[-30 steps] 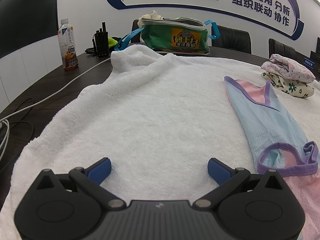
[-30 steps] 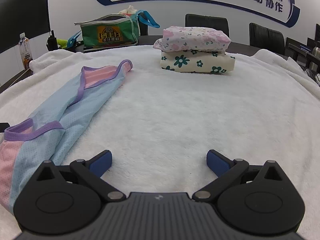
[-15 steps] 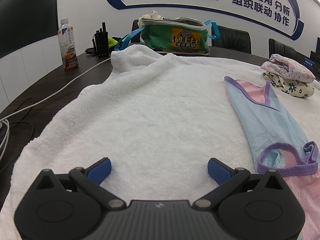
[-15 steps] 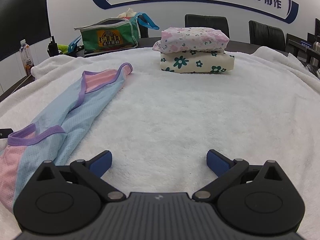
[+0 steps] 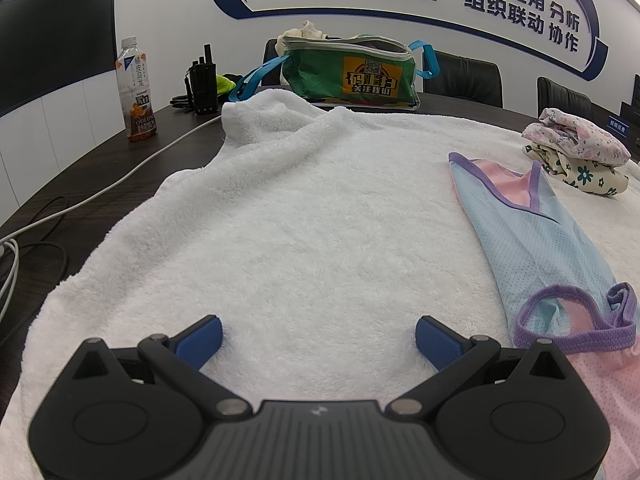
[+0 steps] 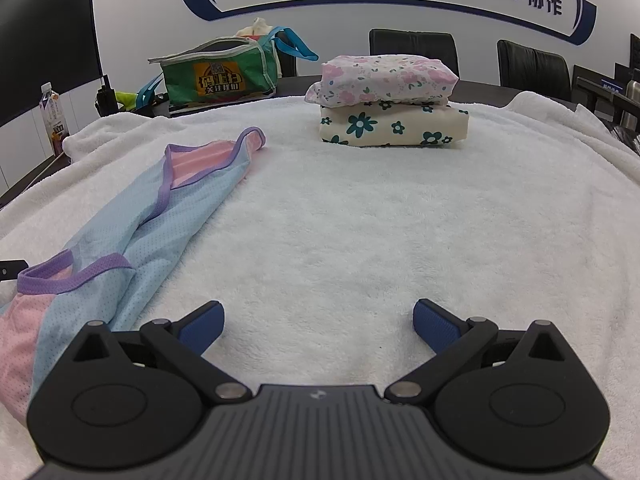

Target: Fold clothes

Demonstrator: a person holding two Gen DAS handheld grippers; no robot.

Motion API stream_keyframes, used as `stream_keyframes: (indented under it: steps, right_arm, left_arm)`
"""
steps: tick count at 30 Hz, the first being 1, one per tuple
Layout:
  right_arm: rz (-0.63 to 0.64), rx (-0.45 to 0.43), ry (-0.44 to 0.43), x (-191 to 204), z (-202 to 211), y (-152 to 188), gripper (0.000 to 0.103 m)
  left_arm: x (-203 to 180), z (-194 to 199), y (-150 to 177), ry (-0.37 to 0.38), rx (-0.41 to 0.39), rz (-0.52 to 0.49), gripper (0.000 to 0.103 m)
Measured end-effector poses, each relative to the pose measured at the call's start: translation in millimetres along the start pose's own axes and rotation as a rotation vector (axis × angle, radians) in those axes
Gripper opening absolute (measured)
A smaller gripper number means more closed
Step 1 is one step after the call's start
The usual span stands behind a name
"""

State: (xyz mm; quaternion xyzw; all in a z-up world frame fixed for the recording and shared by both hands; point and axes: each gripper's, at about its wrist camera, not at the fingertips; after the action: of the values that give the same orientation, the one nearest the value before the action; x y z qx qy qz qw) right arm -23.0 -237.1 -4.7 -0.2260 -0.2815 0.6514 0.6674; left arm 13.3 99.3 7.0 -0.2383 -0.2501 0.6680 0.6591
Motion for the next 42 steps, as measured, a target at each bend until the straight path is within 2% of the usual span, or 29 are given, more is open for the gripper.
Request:
stream_keyframes:
  steps: [34, 36, 37, 38, 40, 42]
  right_arm:
    - [0.004, -0.001, 0.004, 3, 2, 0, 0.102]
    - [0.021, -0.08, 0.016, 8, 16, 5, 0.088]
    - [0.065, -0.101, -0.024, 14, 27, 9, 0.082]
    - [0.109, -0.121, -0.065, 21, 37, 13, 0.082]
    - [0.194, -0.104, -0.2, 34, 52, 22, 0.082]
    - [0.257, -0.082, -0.32, 46, 62, 31, 0.082]
  left_arm:
    - [-1, 0, 0, -0.004, 0.001, 0.002, 0.103]
    - [-2, 12, 7, 0.067, -0.021, -0.039, 0.103]
    - [-3, 18, 10, 0.102, -0.031, -0.06, 0.103]
    - [-4, 24, 13, 0.138, -0.042, -0.08, 0.103]
    - [-5, 36, 19, 0.209, -0.064, -0.121, 0.103]
    - [-7, 48, 26, 0.28, -0.085, -0.162, 0.094]
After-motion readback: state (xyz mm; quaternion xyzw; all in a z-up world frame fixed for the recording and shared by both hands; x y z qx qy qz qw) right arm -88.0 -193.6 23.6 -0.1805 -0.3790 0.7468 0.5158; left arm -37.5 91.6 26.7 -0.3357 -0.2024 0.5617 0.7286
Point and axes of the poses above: each gripper's, at about its wrist camera, not at the fingertips, and z roughly against the way its jaws point, x to its left, y to its underside, and after that the axes turned 9 degrees about x, right-handed
